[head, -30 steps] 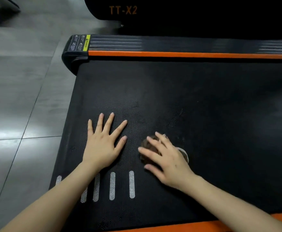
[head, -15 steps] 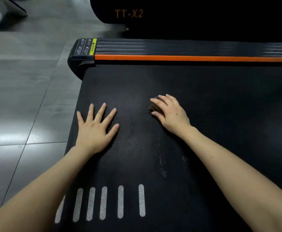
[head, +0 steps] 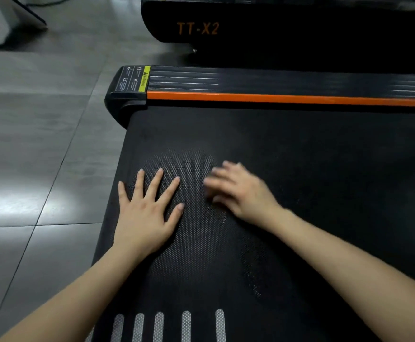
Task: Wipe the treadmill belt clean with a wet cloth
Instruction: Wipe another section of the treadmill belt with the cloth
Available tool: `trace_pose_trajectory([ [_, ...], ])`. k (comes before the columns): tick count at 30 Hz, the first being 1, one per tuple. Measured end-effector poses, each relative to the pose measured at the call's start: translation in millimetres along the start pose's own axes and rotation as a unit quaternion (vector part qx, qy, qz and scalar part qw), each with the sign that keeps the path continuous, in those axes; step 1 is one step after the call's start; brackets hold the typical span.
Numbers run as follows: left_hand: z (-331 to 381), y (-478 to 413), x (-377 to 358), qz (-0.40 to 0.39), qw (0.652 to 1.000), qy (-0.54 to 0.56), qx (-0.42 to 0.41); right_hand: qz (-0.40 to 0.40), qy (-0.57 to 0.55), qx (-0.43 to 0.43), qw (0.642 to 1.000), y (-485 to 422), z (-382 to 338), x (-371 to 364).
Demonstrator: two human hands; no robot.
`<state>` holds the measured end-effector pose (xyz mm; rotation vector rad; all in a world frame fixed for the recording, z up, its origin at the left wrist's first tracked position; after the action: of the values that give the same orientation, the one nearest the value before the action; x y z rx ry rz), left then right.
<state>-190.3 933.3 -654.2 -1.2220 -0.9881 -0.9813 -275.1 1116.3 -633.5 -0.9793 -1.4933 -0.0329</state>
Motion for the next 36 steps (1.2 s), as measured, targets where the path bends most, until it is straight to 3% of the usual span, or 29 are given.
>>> trace_pose_trajectory([
  [3,0,1,1,0.008,1.0,0.003,0.002,0.049,0.072,-0.238,0.967,-46,82,-6],
  [5,1,0,1,0.01,1.0,0.004,0.004,0.054,0.103,-0.314,0.942,-59,87,-14],
  [6,1,0,1,0.009,1.0,0.005,0.002,0.059,0.097,-0.297,0.948,-61,72,-19],
  [10,0,1,1,0.005,1.0,0.003,0.0,0.0,-0.021,-0.03,0.999,-27,-30,-29],
  [12,1,2,1,0.001,1.0,-0.001,-0.003,-0.018,-0.025,0.045,0.999,-30,-15,-21],
  [13,0,2,1,0.004,1.0,0.001,-0.003,-0.004,0.003,0.035,0.999,-40,11,-20],
  [15,0,2,1,0.007,1.0,0.004,-0.003,0.041,0.066,-0.106,0.991,-63,84,-17],
  [17,0,2,0,0.008,1.0,0.004,-0.002,0.075,0.106,-0.292,0.947,-79,135,-17],
  [18,0,2,0,0.008,1.0,0.004,-0.002,0.086,0.127,-0.346,0.926,-86,136,-22],
  [20,1,1,-1,0.004,1.0,0.006,-0.004,0.083,0.147,-0.318,0.933,-109,100,-42],
  [23,0,1,0,0.002,1.0,0.01,-0.002,0.032,0.063,-0.153,0.986,-128,14,-75],
  [26,0,1,1,-0.001,1.0,0.008,-0.002,-0.007,0.03,-0.08,0.996,-129,12,-71],
  [28,0,1,1,0.0,1.0,0.005,-0.003,0.025,0.082,-0.117,0.989,-129,57,-58],
  [31,0,1,0,0.002,1.0,0.006,-0.004,0.081,0.134,-0.331,0.931,-123,127,-39],
  [32,0,1,0,0.001,1.0,0.005,-0.005,0.089,0.14,-0.366,0.916,-126,127,-41],
  [34,1,1,-1,-0.001,1.0,0.003,-0.005,0.069,0.139,-0.346,0.925,-146,98,-60],
  [36,0,1,-1,-0.004,1.0,0.002,-0.003,0.042,0.092,-0.265,0.959,-170,56,-85],
])
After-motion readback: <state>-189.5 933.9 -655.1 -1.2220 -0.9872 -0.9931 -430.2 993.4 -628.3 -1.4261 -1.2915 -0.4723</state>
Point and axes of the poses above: each hand's wrist, its own y-axis away from the middle knuckle, its own x-axis out of the back of the hand, z = x × y, the point moved 6 cm from there along -y, towards the middle knuckle, and after that the axes turned 14 degrees about z, right-handed, at the moved point
